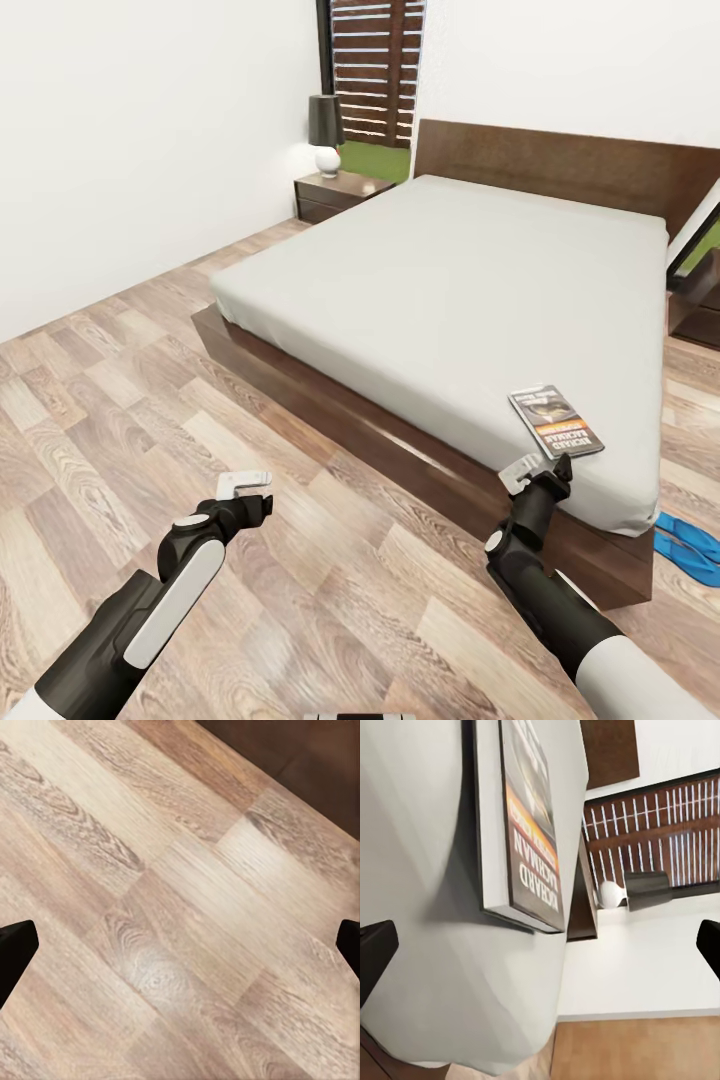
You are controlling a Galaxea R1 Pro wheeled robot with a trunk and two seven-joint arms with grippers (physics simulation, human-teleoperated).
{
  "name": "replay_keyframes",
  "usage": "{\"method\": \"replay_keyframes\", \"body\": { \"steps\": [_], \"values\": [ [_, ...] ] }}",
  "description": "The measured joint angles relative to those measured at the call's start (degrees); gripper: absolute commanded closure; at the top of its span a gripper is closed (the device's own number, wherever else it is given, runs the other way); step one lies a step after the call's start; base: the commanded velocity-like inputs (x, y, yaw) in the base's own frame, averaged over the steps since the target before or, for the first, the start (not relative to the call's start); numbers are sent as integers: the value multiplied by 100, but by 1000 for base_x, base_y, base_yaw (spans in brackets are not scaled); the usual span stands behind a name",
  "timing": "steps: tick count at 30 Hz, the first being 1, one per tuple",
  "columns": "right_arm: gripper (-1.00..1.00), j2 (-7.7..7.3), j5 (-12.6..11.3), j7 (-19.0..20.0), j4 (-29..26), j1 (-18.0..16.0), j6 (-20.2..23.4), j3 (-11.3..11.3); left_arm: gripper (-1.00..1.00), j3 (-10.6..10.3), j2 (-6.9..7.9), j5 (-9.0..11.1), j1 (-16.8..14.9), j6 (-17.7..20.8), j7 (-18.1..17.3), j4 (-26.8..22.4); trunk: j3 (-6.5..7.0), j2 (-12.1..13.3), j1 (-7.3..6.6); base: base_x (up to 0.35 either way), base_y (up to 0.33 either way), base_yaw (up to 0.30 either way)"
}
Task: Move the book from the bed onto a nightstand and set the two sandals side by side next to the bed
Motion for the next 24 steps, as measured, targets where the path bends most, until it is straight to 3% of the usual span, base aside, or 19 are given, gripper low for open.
{"method": "replay_keyframes", "body": {
  "steps": [24],
  "values": [
    [-100, 0, -4, 6, 6, 0, 0, 0, -100, -2, 1, -1, 0, 1, 2, -1, 0, 0, 1, 6, -6, 0]
  ]
}}
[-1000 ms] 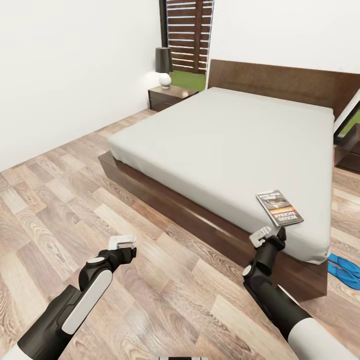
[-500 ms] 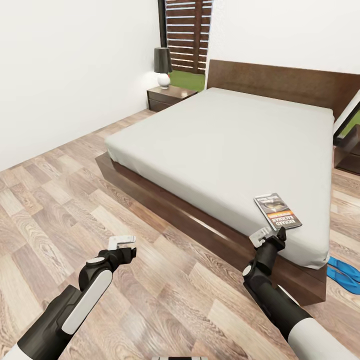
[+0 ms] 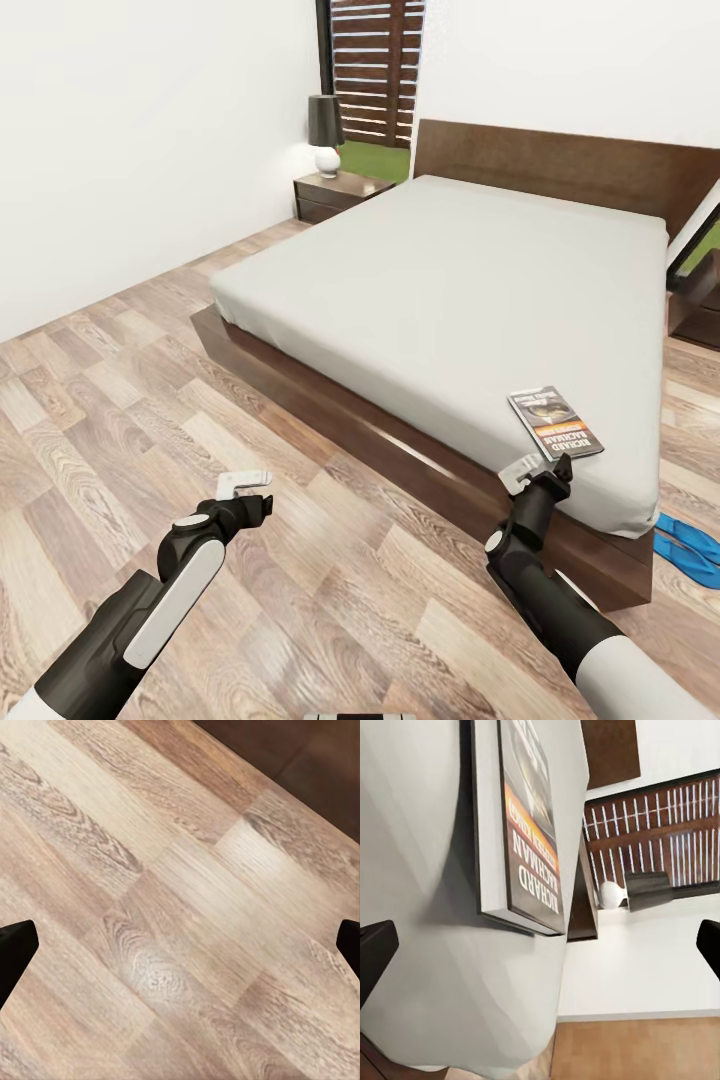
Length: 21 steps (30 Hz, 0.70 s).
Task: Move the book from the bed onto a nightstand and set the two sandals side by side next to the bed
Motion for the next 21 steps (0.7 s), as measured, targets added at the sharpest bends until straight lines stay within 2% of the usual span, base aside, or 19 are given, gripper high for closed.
{"method": "replay_keyframes", "body": {
  "steps": [21],
  "values": [
    [-100, 0, -2, 3, 0, 0, 0, 0, -100, -2, 0, 0, 1, 0, -1, 0, 0, 0, 0, 0, 0, 0]
  ]
}}
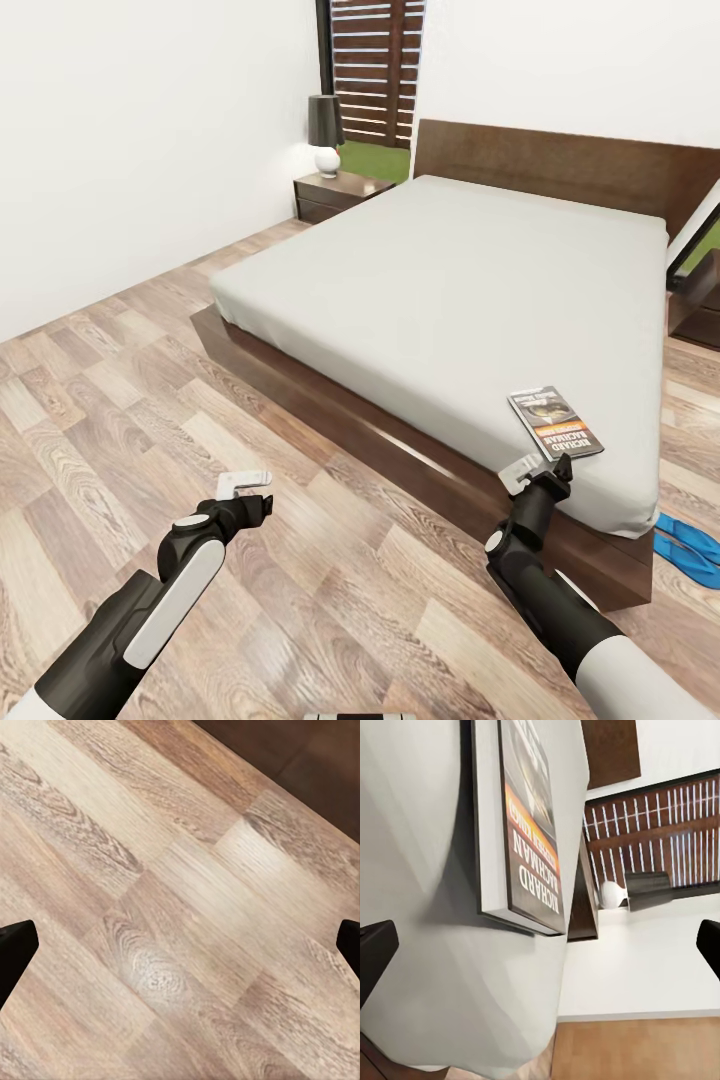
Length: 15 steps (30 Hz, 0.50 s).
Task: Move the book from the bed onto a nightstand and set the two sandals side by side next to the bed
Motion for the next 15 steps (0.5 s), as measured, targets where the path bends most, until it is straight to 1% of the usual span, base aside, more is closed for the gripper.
{"method": "replay_keyframes", "body": {
  "steps": [15],
  "values": [
    [-100, 0, 0, 0, 0, 0, 0, 0, -100, 0, -1, 0, 1, -8, -5, 0, 0, 0, 0, 0, 0, 0]
  ]
}}
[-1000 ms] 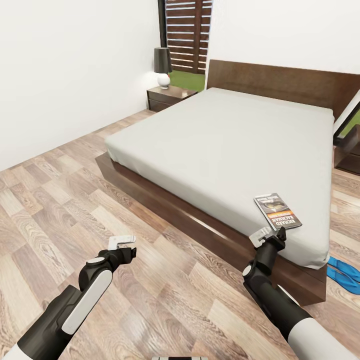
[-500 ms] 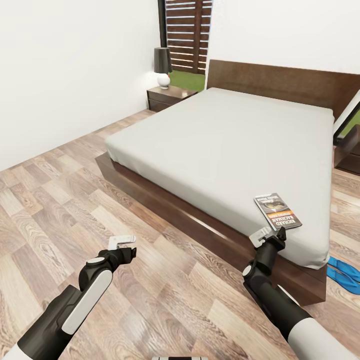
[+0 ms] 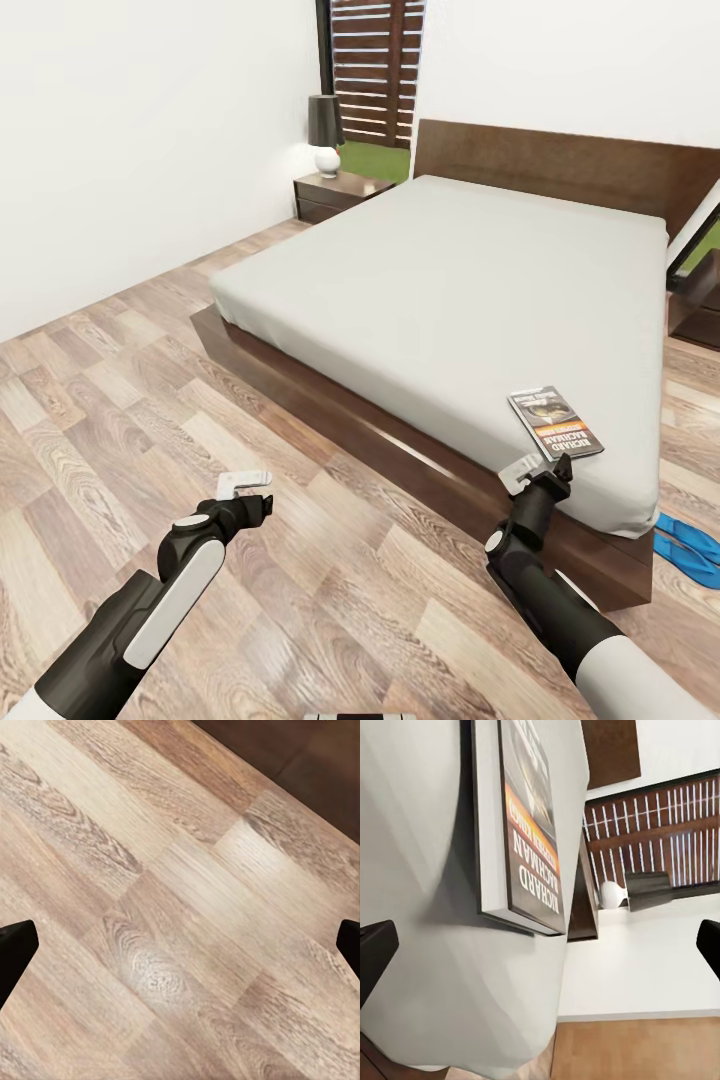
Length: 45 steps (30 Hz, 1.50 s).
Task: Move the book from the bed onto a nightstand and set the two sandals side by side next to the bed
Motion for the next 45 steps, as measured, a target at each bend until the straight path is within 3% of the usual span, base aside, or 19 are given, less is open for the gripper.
{"method": "replay_keyframes", "body": {
  "steps": [45],
  "values": [
    [-100, 0, 0, 0, 9, 0, 0, 6, -100, 0, 1, 0, 0, 0, 7, 0, 0, 0, 0, 0, 0, 0]
  ]
}}
